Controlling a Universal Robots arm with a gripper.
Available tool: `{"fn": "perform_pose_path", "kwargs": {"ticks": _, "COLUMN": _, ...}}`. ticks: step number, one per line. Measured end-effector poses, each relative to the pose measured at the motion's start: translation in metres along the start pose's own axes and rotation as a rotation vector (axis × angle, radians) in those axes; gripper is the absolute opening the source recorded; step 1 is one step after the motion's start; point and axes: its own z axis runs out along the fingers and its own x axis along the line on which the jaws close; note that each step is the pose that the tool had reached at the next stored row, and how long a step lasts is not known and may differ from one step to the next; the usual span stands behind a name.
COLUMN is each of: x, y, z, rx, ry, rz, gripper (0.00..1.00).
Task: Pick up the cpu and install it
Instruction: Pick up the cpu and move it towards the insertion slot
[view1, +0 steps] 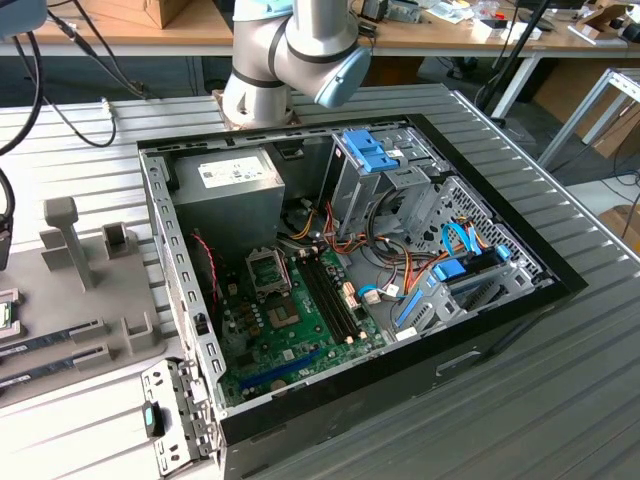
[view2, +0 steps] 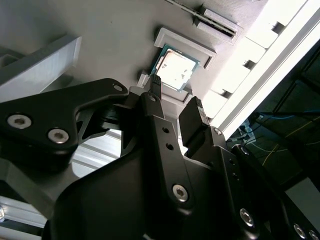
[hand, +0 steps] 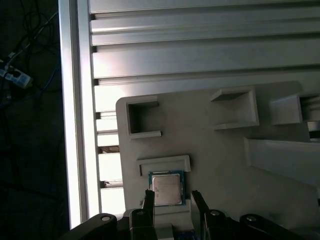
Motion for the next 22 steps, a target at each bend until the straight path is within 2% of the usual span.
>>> {"fn": "perform_pose_path", "kwargs": {"ticks": 22, "x": 0.0017, "y": 0.0013, "z": 0.0019, "rx": 0.0001, "ry": 0.0001, "rz": 0.0, "gripper": 0.42}}
